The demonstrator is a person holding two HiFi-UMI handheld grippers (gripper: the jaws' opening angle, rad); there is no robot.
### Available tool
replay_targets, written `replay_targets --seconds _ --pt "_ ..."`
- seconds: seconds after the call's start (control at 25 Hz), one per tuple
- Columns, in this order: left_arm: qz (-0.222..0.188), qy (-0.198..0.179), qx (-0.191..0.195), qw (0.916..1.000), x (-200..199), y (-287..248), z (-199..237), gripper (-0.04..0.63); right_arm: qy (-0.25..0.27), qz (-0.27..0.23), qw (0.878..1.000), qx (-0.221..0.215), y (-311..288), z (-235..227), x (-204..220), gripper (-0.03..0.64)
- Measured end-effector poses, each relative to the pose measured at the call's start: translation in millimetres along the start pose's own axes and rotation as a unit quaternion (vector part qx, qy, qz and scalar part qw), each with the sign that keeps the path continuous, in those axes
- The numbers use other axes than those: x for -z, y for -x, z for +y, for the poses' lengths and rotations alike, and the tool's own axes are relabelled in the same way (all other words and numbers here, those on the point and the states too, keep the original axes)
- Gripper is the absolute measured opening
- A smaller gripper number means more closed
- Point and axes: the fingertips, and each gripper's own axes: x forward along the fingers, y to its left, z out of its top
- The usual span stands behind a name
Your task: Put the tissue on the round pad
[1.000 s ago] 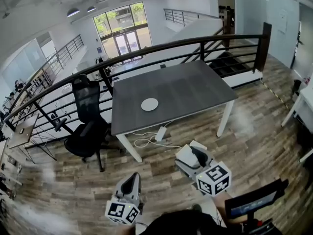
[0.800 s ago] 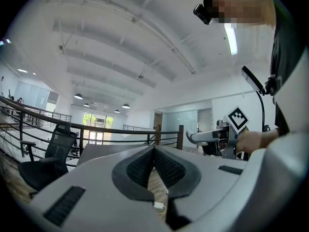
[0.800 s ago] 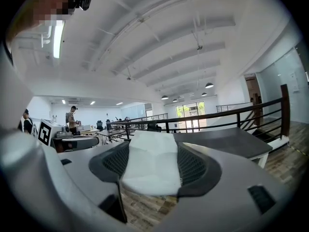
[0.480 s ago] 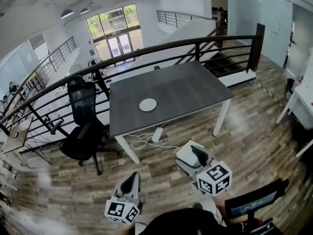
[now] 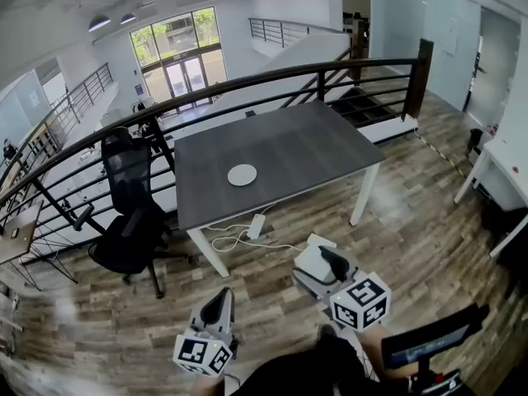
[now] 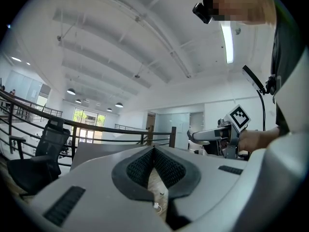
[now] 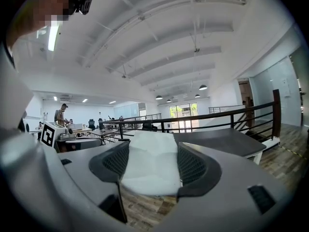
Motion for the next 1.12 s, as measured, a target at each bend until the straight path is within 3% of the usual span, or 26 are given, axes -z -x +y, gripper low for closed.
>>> replay_targets --seconds 0.44,0.76,1.12 --pt "-0.001 -0.009 -0.037 0.9993 -9.2 -40.5 20.7 0.003 0.001 -0.004 0.999 -0.041 -49.6 -34.7 -9.9 0.318" --pt "0.001 -0.015 -0.057 0.9983 -20.7 -113.2 31.4 0.003 0.02 -0.014 0.998 -0.065 -95.3 -97.7 -37.1 0.318" --pt "0.013 -0.022 -0.083 0.9962 -23.9 -194.2 40.1 0.003 0.006 -0.007 0.996 -0.085 -135.7 -176.4 -41.1 0.318"
